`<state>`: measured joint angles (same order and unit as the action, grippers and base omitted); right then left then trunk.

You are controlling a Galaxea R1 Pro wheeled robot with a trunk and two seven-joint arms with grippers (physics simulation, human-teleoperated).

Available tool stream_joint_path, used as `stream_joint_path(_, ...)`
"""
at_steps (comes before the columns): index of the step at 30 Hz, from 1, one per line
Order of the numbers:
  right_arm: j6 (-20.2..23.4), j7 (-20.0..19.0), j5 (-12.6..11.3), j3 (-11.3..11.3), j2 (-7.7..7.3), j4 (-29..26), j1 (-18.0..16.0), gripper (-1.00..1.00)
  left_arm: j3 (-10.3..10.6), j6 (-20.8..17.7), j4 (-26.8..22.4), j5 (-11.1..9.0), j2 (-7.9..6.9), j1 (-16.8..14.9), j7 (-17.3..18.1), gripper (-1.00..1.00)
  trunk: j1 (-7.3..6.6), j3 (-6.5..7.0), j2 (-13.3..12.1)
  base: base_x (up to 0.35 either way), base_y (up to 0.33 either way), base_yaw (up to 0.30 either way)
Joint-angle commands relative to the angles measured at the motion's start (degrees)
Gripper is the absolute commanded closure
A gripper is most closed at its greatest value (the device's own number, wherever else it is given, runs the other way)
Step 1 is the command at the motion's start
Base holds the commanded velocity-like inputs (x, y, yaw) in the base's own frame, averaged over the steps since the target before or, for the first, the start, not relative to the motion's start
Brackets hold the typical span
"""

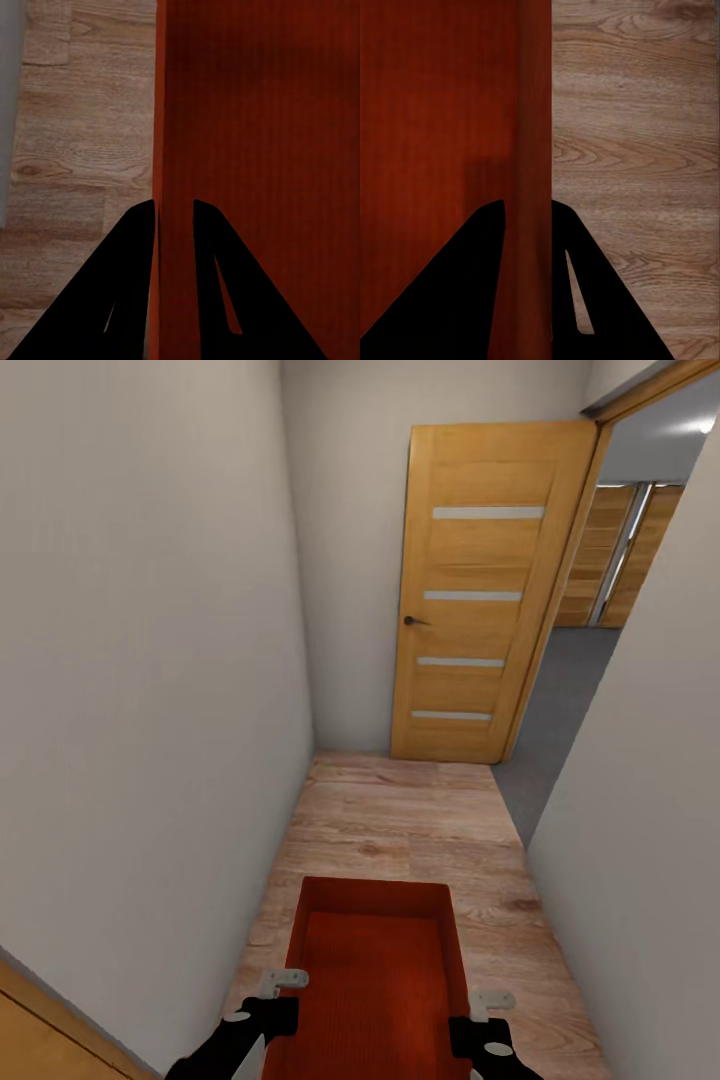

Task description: Move the two storage containers from the living room to the garage. In the garage, place one container on the floor and stack the other container on top of it (either order is fine).

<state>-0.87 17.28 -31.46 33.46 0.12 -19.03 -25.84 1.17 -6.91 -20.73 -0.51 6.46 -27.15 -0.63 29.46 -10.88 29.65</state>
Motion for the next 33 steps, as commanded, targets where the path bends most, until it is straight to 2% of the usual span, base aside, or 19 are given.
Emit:
stream_joint_path(1,-0.2,1.0,0.7,-0.4,-0.57,-0.1,-0.1,1.0,-0.4,-0.4,0.0,0.8,-0.57,0.0,-0.5,1.0,0.05,-0.09,0.1,0.323,0.0,0.0)
stream_joint_path(33,-0.3,1.0,0.7,-0.4,-0.6,-0.1,-0.1,1.0,-0.4,-0.3,0.4,0.7,-0.57,0.0,-0.5,1.0,0.05,-0.09,0.1,0.323,0.0,0.0)
